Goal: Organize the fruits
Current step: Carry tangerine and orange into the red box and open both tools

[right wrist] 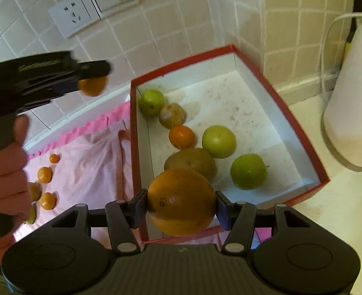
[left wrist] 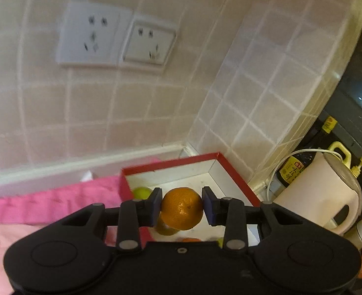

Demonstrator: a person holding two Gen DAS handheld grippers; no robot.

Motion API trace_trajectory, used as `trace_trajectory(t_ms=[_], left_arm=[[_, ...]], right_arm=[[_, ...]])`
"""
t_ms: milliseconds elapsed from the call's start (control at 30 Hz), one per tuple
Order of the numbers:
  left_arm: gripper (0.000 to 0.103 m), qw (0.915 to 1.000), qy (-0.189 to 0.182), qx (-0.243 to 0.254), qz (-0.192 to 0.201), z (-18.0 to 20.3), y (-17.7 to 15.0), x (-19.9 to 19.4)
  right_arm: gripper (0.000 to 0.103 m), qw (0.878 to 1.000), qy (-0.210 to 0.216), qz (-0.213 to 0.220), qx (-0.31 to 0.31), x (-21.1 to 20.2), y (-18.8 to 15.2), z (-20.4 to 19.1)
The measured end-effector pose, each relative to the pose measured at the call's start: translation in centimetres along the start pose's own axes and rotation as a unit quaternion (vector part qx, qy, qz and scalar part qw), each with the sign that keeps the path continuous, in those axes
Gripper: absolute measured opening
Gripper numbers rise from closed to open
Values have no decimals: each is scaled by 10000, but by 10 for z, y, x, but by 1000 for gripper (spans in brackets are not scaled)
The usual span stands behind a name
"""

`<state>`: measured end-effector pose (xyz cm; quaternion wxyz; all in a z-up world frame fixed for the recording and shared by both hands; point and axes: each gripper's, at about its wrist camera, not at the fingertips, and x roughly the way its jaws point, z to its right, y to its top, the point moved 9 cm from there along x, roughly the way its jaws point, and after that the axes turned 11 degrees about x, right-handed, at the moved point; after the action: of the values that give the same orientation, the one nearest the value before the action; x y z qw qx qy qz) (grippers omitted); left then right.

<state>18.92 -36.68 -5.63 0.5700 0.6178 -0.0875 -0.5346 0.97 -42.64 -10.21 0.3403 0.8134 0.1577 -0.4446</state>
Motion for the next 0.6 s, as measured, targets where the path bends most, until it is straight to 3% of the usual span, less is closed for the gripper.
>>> trace_trajectory(t_ms=[367, 600], left_arm=[[42, 9985, -72, -262, -479, 27, -12, 88], [42, 9949, 142, 94, -997, 44, -33, 130]], right_arm=[[59, 9944, 282, -911, -446, 51, 5, 8], [59, 9891, 343, -1300, -603, 68, 1, 17]])
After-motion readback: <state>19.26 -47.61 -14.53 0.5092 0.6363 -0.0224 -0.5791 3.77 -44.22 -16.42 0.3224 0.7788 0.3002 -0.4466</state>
